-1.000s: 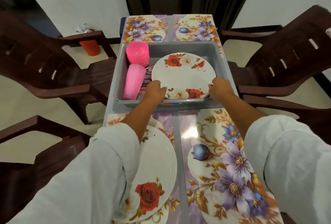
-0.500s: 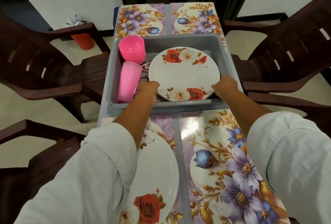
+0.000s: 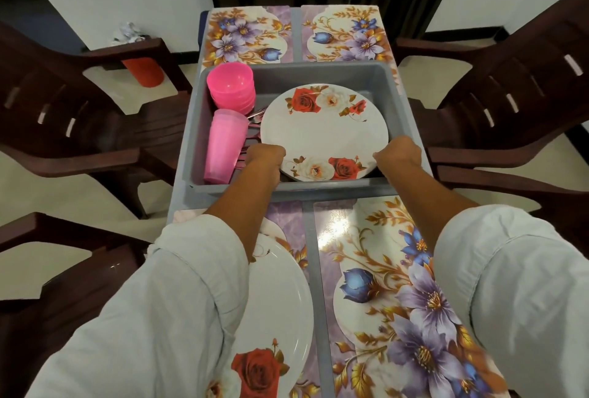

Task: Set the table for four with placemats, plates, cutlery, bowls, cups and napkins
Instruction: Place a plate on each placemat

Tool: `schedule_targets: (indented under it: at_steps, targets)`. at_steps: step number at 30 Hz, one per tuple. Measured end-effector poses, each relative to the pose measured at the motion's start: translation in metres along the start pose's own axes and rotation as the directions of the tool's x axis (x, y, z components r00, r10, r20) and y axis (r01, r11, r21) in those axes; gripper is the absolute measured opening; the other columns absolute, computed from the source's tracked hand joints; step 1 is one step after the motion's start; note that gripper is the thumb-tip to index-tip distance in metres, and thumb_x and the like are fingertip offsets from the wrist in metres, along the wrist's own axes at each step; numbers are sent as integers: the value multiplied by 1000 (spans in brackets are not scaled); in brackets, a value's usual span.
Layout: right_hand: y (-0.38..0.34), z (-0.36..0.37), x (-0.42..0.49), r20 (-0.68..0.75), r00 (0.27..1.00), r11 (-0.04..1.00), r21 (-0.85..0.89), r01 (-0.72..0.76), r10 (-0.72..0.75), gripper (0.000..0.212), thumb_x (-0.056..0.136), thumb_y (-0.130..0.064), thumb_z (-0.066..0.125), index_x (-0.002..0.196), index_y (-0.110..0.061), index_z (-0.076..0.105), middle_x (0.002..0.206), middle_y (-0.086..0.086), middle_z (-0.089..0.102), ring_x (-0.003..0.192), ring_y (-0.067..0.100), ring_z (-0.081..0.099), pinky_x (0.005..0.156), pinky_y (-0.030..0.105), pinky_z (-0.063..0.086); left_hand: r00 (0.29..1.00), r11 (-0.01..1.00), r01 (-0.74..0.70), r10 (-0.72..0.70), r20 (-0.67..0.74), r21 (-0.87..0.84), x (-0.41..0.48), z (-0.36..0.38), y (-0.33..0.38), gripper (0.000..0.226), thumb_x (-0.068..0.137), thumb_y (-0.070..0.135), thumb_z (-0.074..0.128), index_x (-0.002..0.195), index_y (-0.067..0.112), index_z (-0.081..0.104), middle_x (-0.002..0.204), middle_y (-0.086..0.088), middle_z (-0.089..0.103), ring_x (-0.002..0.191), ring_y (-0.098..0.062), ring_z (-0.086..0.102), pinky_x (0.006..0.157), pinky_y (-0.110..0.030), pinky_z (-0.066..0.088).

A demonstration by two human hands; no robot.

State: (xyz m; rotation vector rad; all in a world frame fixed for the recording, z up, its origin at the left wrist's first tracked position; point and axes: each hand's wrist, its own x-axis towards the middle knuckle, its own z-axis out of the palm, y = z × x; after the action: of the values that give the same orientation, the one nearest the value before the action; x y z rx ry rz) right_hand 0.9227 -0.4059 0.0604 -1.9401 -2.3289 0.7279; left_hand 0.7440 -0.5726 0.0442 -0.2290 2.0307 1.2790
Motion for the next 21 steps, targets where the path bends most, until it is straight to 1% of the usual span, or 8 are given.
schedule_targets:
  at_steps: [4, 8, 10, 12, 13, 15, 19, 21]
  targets:
    - [2, 2, -1, -8, 1000, 1000, 26, -6, 7, 29, 96, -24, 70, 115, -2, 65, 114, 18, 69, 103, 32, 68, 83, 34, 54, 999, 998, -3, 1, -38, -62, 3, -3, -2, 30, 82, 6, 65, 111, 4, 64, 100, -13, 70, 90, -29, 70, 78, -41, 62]
    - [2, 3, 0, -16, 1000, 998, 50, -25, 26, 30, 96, -25, 71, 116, -3, 65, 114, 17, 69, 103, 32, 68, 85, 35, 54, 1000, 980, 2, -5, -17, -197, -2, -3, -4, 11, 86, 6, 66, 97, 7, 61, 96, -12, 70, 89, -28, 70, 83, -44, 61]
    - [2, 3, -1, -29, 999, 995, 90, -39, 42, 32, 95, -26, 72, 115, -4, 65, 113, 17, 69, 102, 32, 69, 85, 35, 55, 1000, 966, -12, 10, -10, -257, 0, -1, -3, 14, 88, 7, 68, 100, 5, 63, 97, -12, 72, 85, -27, 71, 76, -42, 62]
    - [2, 1, -3, -38, 998, 991, 124, -54, 59, 34, 94, -28, 73, 116, -5, 64, 113, 16, 69, 101, 31, 69, 86, 36, 56, 998, 959, -56, 58, 0, -279, -2, 2, -1, 14, 90, 7, 68, 104, 6, 65, 102, -11, 73, 79, -22, 70, 63, -29, 59]
    - [2, 2, -3, -36, 997, 988, 144, -62, 68, 35, 93, -29, 74, 116, -5, 64, 114, 16, 69, 101, 31, 69, 87, 37, 56, 996, 954, -80, 85, 3, -289, -5, 3, 0, 9, 92, 5, 66, 99, 10, 64, 103, -11, 72, 79, -22, 69, 61, -26, 55]
    - [3, 1, -2, -19, 996, 980, 179, -81, 86, 37, 91, -30, 76, 116, -4, 64, 114, 17, 69, 101, 32, 69, 85, 37, 57, 993, 938, -111, 119, 4, -328, -9, 5, 2, 16, 94, 0, 62, 90, 14, 56, 104, -14, 70, 81, -24, 70, 61, -30, 54]
    - [2, -6, -4, 11, 988, 933, 326, -151, 156, 38, 88, -29, 80, 108, -2, 62, 104, 11, 68, 90, 27, 67, 70, 32, 51, 988, 883, -136, 154, 3, -450, -22, -4, 9, 19, 95, -3, 60, 108, 11, 55, 109, -12, 69, 91, -25, 72, 62, -31, 62]
    - [1, -11, -7, 54, 981, 878, 438, -193, 188, 41, 86, -31, 81, 100, -5, 53, 96, 5, 62, 82, 21, 60, 71, 28, 49, 985, 873, -148, 173, 11, -464, -30, -10, 11, 23, 95, -3, 58, 109, 14, 57, 113, -11, 70, 98, -25, 72, 61, -28, 61]
